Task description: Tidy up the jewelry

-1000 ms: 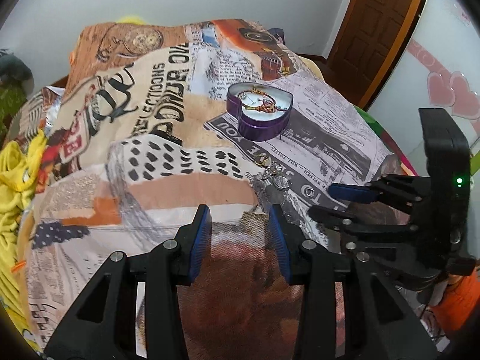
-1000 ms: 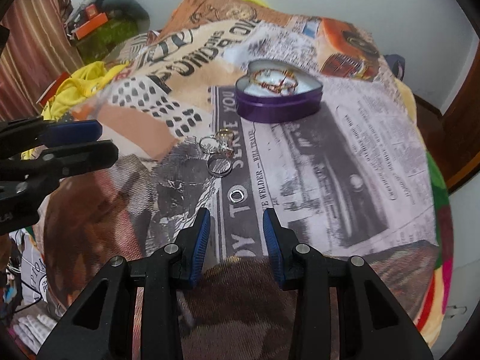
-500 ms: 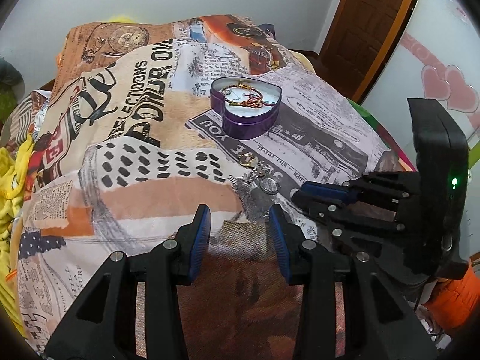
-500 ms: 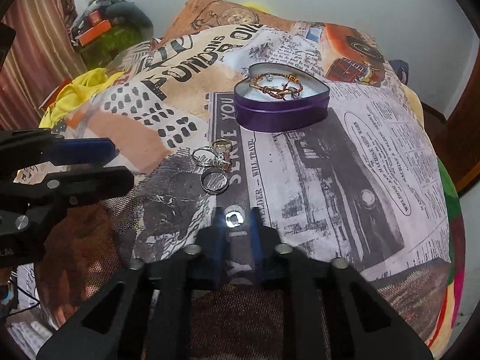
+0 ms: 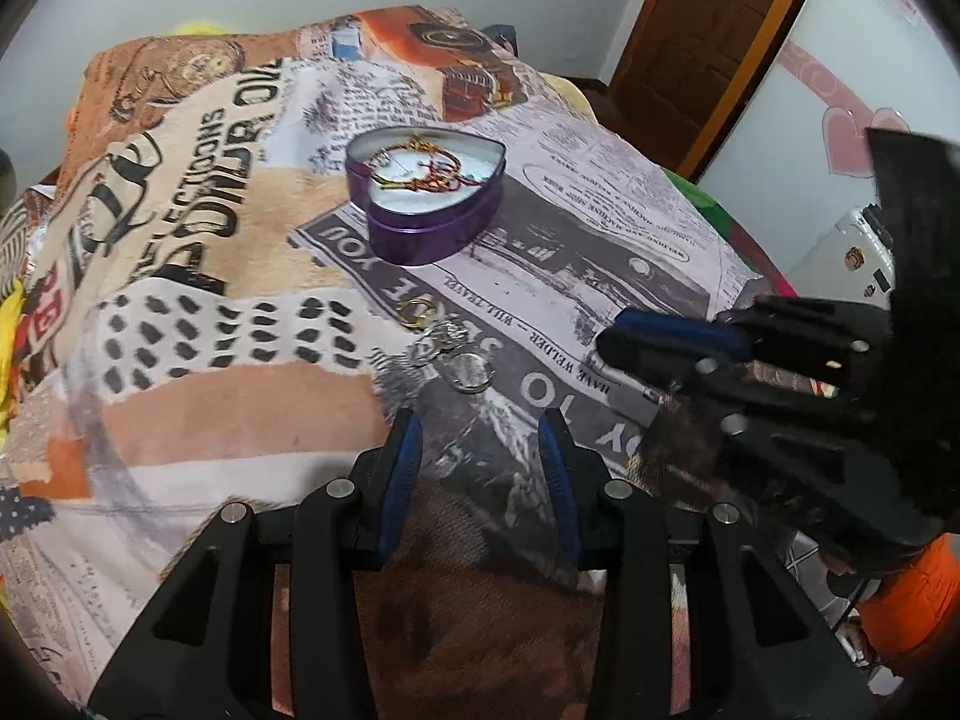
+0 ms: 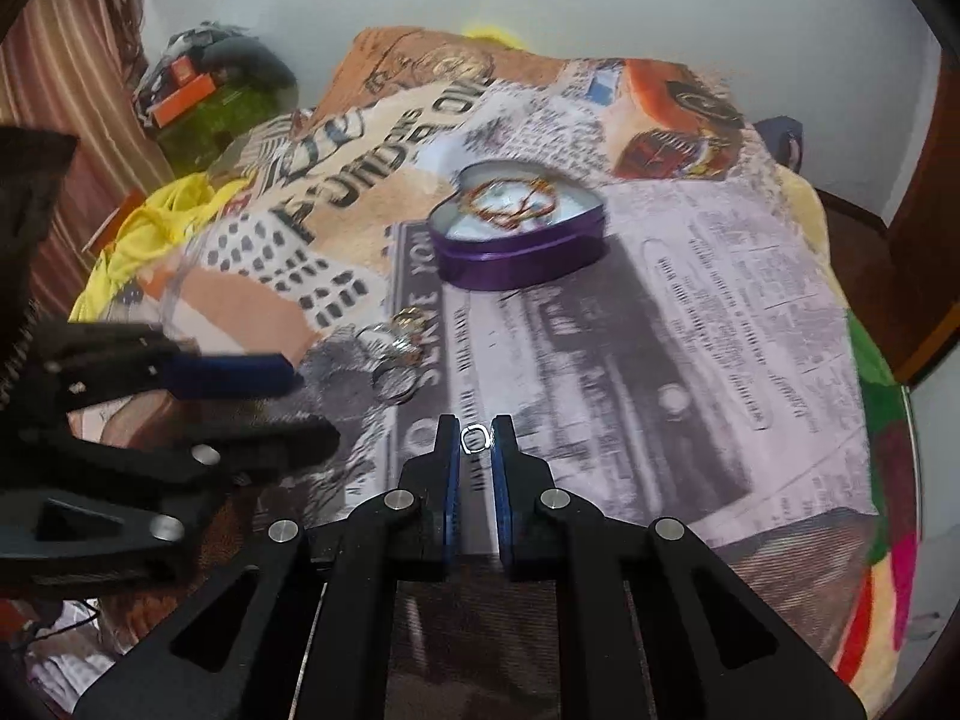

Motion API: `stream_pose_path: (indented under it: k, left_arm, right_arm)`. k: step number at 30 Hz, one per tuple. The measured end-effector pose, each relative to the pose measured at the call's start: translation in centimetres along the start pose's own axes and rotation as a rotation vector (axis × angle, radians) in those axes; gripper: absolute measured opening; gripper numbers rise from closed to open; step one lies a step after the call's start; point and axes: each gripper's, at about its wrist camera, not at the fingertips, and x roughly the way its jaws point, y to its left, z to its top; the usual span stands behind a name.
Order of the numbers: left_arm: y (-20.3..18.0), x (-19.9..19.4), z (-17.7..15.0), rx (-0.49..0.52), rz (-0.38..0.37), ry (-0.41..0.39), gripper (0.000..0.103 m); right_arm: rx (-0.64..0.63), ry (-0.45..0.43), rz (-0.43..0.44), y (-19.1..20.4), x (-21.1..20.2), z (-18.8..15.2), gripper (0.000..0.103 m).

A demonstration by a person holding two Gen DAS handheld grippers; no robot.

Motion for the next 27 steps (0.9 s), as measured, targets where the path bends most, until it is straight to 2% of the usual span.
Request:
stream_pose_path:
  k: [4,8,11,15,27]
  left_arm:
    - [-0.2,1.2,0.6,-0.013,0.000,0.015,0.038]
    - [-0.7,2.0,1.1,-0.001,0.035,0.012,0.036]
    - [-0.8,2.5,1.3,0.007,0.059,0.008,0.031]
    - [-0.5,2.8,1.5,0.002,0.072,0.005,0.020]
    - [-0.5,1.3,1.0,0.000,0.068,-0.014,0.020]
  right_arm:
    - [0.014,-0.023,-0.008,-0.6,-0.7,0.3,0.009]
    - [0.023,-0.035,-0.006,-1.2,-0.8,0.4,0.009]
    - [0.029,-0.039,0.000,-1.5,-0.8,0.4,0.009]
    - [0.032,-0.042,0.004,-1.8,-1.0,0.4,0.009]
    - [0.030,-0.055,-0.005,-1.5,-1.8,0.6,0.009]
